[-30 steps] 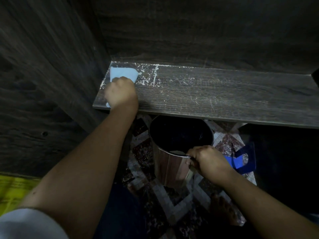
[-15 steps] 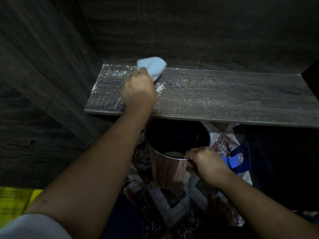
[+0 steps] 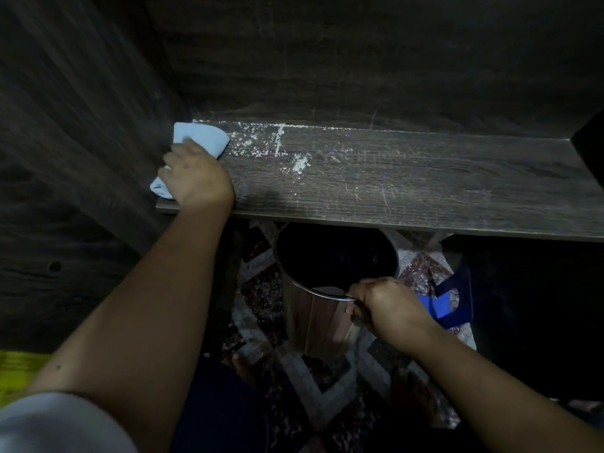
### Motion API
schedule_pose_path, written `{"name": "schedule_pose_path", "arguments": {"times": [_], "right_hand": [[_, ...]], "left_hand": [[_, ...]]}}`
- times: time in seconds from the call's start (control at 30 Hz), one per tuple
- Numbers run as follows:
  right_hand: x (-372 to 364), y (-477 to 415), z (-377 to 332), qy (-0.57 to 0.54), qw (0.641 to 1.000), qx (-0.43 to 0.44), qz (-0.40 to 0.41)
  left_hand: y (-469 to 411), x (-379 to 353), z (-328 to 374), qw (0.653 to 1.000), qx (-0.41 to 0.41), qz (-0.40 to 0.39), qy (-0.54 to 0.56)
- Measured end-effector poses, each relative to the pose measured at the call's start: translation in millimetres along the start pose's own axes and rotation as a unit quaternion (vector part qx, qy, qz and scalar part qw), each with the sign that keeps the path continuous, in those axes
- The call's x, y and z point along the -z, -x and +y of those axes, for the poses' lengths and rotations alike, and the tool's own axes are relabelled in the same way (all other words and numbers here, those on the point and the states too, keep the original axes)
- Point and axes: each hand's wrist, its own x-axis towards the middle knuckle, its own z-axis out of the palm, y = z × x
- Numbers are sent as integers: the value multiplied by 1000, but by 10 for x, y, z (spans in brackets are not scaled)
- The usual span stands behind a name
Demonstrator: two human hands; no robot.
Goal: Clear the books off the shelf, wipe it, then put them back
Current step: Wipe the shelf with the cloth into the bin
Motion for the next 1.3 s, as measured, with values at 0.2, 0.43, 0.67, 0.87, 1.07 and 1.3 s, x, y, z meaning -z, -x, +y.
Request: {"name": "schedule_pose_path", "arguments": {"times": [0.2,0.43,0.67,0.87,1.07,1.3], "right_hand": [[-48,34,106,-4,1000,3,-16],[-43,38,91,-4,1000,-1,-14],[-43,-21,94,-5,1000,-2,2],[-27,-2,88,-3,1000,-2,4],[-56,22,108,2,1000,-10,-5],[-77,6,62,-3,1000,-15,-5]], "left_hand": [[-90,6,10,1000,10,-3,-18],[387,235,479,996,-65,-37,55],[183,402,225,990,-24,113,77],[142,120,-97,997,9,55,54],[288,186,115,997,12,23,71],[653,302,605,977,-83,-13,196]]}}
